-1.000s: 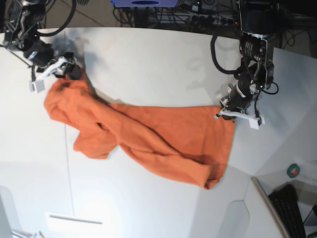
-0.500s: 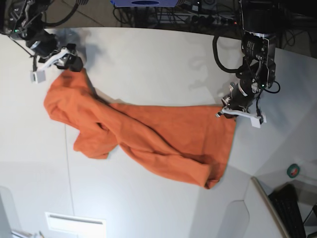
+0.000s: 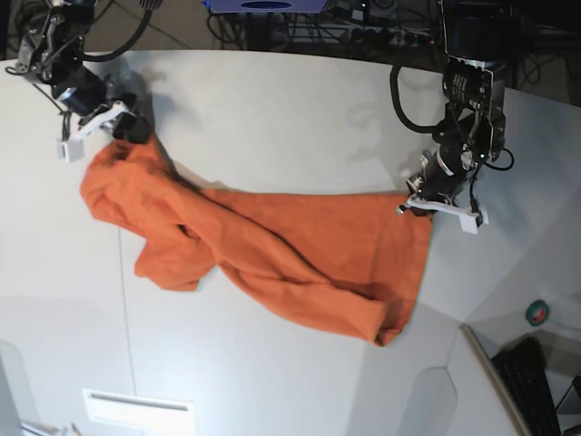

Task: Layout the t-shirt on the table in an organized manner, then fold the t-shirt properly
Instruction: 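Adjust the right gripper's hold on the shirt edge, then lift the shirt with both grippers and flick it flat onto the table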

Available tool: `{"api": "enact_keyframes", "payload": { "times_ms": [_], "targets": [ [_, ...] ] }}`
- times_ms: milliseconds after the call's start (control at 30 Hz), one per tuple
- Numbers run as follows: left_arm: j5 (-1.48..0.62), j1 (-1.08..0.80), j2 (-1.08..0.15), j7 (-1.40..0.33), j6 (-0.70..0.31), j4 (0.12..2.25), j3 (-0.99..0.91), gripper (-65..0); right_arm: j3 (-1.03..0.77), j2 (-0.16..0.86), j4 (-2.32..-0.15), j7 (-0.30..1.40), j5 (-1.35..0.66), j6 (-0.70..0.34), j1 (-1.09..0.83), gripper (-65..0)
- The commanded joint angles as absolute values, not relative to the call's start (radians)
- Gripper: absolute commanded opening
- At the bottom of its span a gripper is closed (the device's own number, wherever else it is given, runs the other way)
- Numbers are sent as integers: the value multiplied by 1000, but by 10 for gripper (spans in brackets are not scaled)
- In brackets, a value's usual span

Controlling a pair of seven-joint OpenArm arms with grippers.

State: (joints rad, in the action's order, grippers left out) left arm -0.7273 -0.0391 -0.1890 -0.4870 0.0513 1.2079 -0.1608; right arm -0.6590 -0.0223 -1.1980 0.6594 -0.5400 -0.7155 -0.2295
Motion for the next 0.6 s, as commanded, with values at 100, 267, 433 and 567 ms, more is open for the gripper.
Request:
{"api": "enact_keyframes", "payload": {
  "times_ms": [100, 267, 433, 567],
  "targets": [
    [-730, -33, -200, -473, 41, 1222, -163, -650, -740, -13, -1199, 677, -518, -698, -222, -650],
    [-728, -44, -200, -473, 41, 1230, -163, -650, -769, -7, -1214, 685, -518, -698, -226, -650],
    [-730, -87, -205, -473, 41, 1299, -163, -650, -760, -13, -1343, 687, -516, -698, -285, -650],
    [-731, -140, -222, -475, 44, 1437, -162, -650, -760, -27, -1494, 773, -513, -698, -312, -650]
  ]
}}
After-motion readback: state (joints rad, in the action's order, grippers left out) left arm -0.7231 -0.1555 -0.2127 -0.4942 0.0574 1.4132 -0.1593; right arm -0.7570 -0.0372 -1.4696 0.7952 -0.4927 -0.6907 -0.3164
